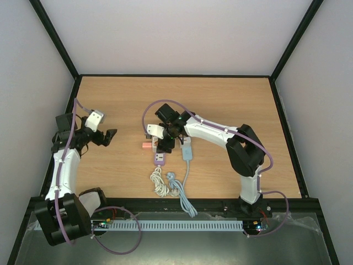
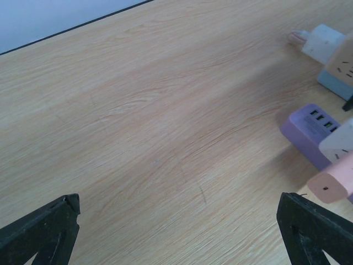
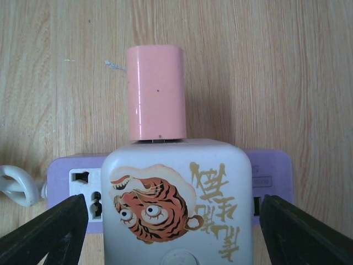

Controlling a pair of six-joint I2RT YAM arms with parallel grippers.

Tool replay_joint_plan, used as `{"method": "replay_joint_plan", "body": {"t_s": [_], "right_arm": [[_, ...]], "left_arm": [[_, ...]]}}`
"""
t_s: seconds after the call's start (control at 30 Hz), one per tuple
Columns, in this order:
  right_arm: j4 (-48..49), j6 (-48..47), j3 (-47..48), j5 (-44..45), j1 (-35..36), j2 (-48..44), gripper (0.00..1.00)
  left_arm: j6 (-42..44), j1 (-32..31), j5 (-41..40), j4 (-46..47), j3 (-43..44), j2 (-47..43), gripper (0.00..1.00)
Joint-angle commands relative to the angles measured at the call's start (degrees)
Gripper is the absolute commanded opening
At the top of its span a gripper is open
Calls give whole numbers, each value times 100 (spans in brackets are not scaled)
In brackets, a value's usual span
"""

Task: Pull the plug off the socket

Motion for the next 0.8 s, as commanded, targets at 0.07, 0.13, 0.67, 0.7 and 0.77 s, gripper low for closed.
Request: {"method": "replay_joint_plan", "body": {"t_s": [0.07, 0.13, 0.67, 0.7, 0.77], "right_arm": [[-50, -140, 5, 160, 25, 110, 76], [-42, -137, -9, 202, 24, 106, 71], [190, -113, -774, 5, -349, -415, 38], [180, -115, -815, 9, -360, -431, 37], [180, -124, -881, 5, -369, -479, 35]], "left_arm": [[594, -15, 788, -424, 126, 112, 100], [885, -13, 1053, -622, 162, 181, 100], [3286, -1301, 1851, -1488, 496, 1601, 100], [3358, -1421, 1774, -1506, 547, 1696, 100], [3532, -1595, 1689, -1578, 629, 1894, 100]]}}
